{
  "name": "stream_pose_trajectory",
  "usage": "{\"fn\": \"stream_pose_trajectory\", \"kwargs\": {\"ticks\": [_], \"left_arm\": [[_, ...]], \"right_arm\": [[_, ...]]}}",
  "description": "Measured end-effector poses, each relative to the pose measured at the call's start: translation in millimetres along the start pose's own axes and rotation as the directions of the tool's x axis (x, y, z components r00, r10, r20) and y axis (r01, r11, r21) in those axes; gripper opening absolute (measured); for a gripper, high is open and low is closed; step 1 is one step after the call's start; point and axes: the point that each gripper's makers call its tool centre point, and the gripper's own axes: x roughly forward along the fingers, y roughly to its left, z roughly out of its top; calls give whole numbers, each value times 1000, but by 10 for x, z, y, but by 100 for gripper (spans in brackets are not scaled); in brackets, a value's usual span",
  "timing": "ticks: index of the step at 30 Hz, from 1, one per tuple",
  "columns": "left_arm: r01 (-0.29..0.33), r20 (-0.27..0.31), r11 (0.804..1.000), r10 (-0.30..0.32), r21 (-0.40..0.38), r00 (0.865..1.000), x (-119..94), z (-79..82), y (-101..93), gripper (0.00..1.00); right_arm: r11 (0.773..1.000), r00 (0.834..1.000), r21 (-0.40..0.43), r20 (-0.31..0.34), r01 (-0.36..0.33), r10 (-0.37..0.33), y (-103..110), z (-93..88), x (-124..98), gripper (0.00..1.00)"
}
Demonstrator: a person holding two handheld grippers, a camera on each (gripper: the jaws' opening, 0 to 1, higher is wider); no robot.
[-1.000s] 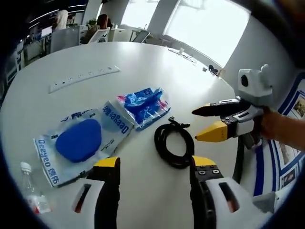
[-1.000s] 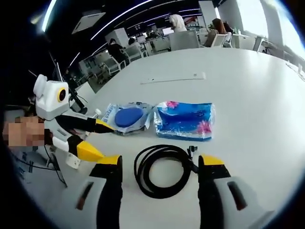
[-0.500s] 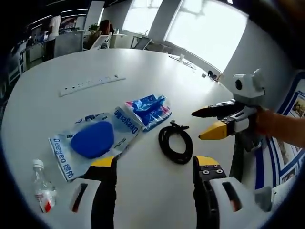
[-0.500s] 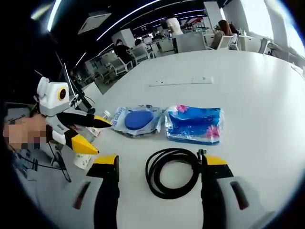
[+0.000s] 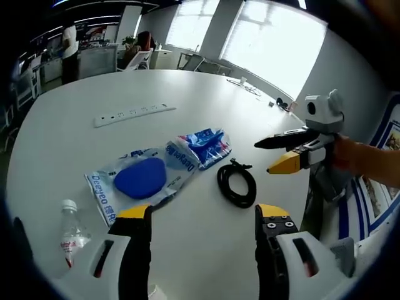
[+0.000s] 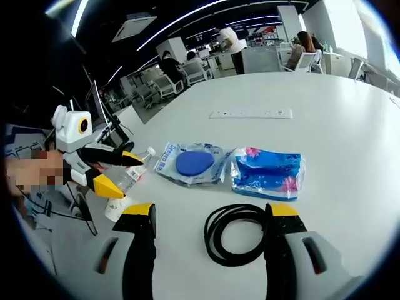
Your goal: Arrange the tabletop items into an orderly group along one side of the table until the central work area is clear of visible clutter.
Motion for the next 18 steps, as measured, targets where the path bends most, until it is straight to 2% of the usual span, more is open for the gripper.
{"fn": "stream_pose_trajectory", "kwargs": {"ticks": [11, 18], "left_arm": [[-42, 30, 999, 42, -21, 999, -283, -50, 155, 68], [-71, 44, 996, 73, -47, 996, -482, -147, 280, 68]], "right_arm": [[999, 999, -41, -7, -35, 35, 218, 72, 76, 70], [996, 998, -61, -4, -58, 58, 363, 140, 135, 70]]}}
